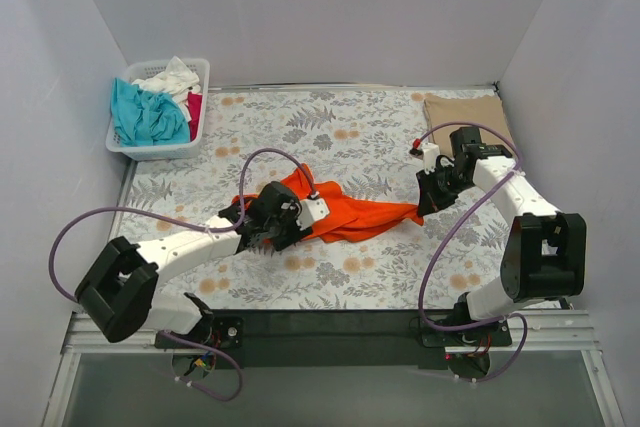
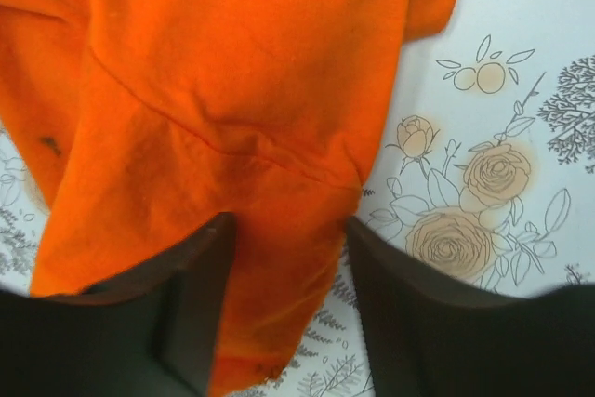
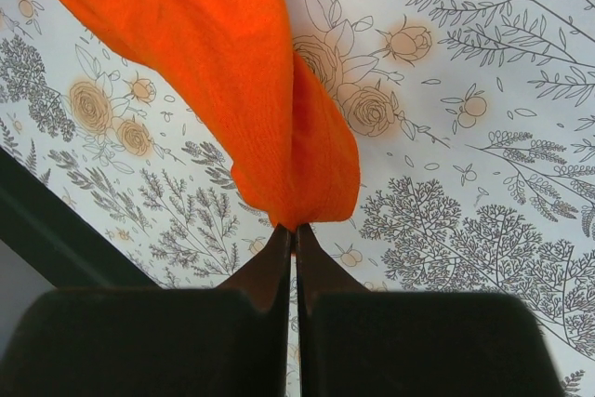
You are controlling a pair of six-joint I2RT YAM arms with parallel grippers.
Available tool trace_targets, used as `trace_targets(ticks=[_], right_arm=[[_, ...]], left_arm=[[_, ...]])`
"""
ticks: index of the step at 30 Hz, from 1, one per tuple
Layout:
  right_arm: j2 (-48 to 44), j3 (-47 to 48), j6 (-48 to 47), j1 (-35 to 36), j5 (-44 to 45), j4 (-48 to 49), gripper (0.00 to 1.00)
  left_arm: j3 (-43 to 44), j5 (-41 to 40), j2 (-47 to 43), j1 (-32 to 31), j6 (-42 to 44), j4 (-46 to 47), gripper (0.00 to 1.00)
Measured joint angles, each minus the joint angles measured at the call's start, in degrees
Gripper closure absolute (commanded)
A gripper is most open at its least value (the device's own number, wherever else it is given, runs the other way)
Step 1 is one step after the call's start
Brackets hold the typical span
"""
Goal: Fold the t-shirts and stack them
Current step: Flatten the tshirt out
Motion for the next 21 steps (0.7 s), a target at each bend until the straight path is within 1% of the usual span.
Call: trace_targets(ticks=[2,3,5,7,10,13,16,18,21], right_arm=[[0.00,-0.02,0.00,0.00,0.00,-0.02,0.99],[0.00,-0.02,0.00,0.00,0.02,0.00,0.99],[0.00,-0.04,-0.02,0.00,0.31,0.00,0.99],[0.00,-0.04,-0.07,0.00,0.76,0.00,0.99],[-0.17,-0.15,-0.35,0.00,1.49,0.00,0.99],[-0.50,-0.33,-0.72,0.00,1.92,-0.02,0.99],[-0.74,-0.70,-0.94,0.00,2.14,0.02,0.99],[-0.76,-1.03,-0.98,0.00,2.16,-0.02,0.99],[-0.76,-1.11,-1.05,0.00,2.21,-0.04,0.99]], left_arm=[[-0.83,-1.22,1.90,-0.55,0.00,1.68,0.73],[-1.29,-2.01,2.56,-0.61,0.02,2.19,0.85],[-1.81,-3.41,3.10,-0.72,-0.04,2.56,0.94],[-1.88,-3.96,2.34,-0.04,0.00,2.27,1.00],[-0.96,-2.99,-1.16,3.98,-0.46,0.00,1.00],[2.29,0.37,-5.09,11.47,-0.42,-3.61,1.00],[3.17,2.40,-8.46,18.08,0.44,-4.70,1.00],[3.17,3.87,-9.01,20.68,0.74,-5.86,1.00],[3.19,6.67,-6.75,23.65,0.79,-7.04,0.99]])
